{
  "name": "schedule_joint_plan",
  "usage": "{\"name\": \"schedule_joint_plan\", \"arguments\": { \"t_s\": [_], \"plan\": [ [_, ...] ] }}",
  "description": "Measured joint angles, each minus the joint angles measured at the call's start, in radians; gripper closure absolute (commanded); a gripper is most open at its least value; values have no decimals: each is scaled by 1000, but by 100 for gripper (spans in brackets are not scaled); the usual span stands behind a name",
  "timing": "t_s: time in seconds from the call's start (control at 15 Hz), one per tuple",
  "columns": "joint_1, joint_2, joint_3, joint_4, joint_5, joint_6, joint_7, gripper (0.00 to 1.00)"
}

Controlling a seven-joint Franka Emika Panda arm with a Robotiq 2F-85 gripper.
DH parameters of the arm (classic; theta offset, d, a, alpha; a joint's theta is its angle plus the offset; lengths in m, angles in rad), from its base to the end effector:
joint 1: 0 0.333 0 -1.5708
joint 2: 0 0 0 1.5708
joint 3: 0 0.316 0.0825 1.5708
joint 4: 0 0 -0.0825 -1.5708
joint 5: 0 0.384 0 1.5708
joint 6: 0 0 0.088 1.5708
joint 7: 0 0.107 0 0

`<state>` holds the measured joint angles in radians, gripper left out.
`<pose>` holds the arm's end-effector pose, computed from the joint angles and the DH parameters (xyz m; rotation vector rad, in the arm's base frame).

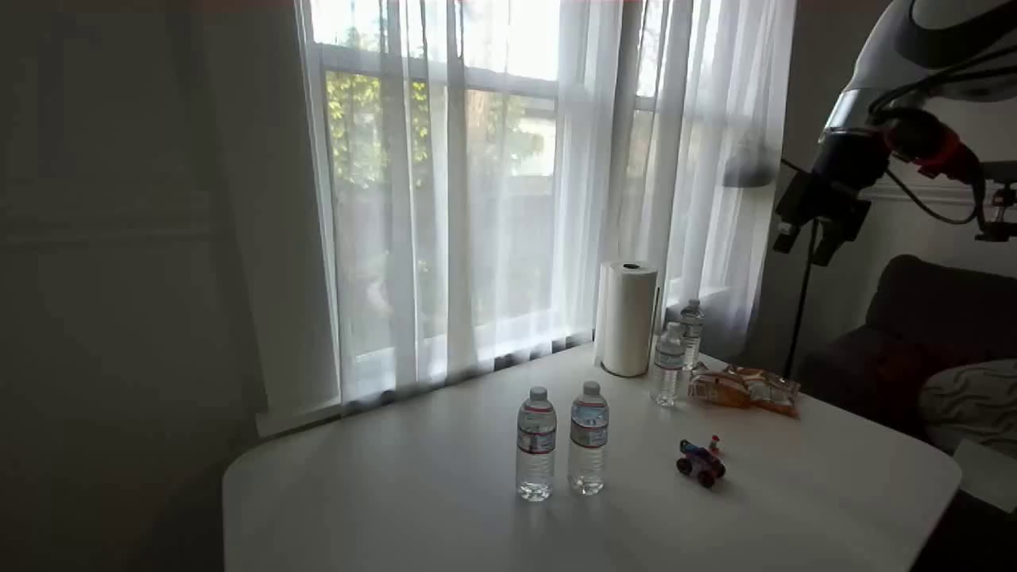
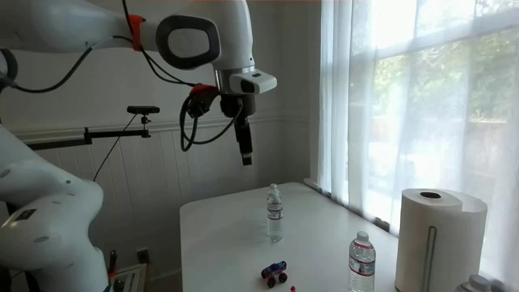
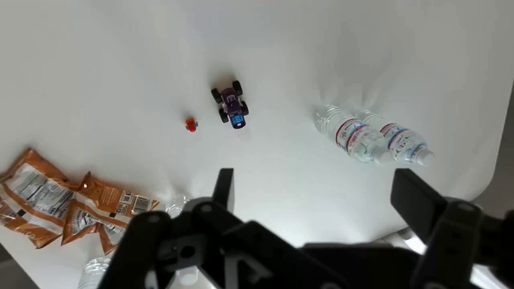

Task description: Pick up the small object on the right side of the toy car and put it on the toy car

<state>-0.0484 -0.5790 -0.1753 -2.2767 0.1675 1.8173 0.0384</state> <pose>0.3802 -0.0853 0.5787 -2.8585 0.3902 -0.1901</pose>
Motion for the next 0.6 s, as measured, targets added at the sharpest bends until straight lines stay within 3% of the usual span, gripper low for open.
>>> {"name": "schedule_joint_plan", "arguments": {
  "t_s": [0.4,0.6],
  "plan": [
    [-5,5,5,0,-2,0,0,0],
    [-36,69,25,-4,-50,30,8,0]
  ]
}}
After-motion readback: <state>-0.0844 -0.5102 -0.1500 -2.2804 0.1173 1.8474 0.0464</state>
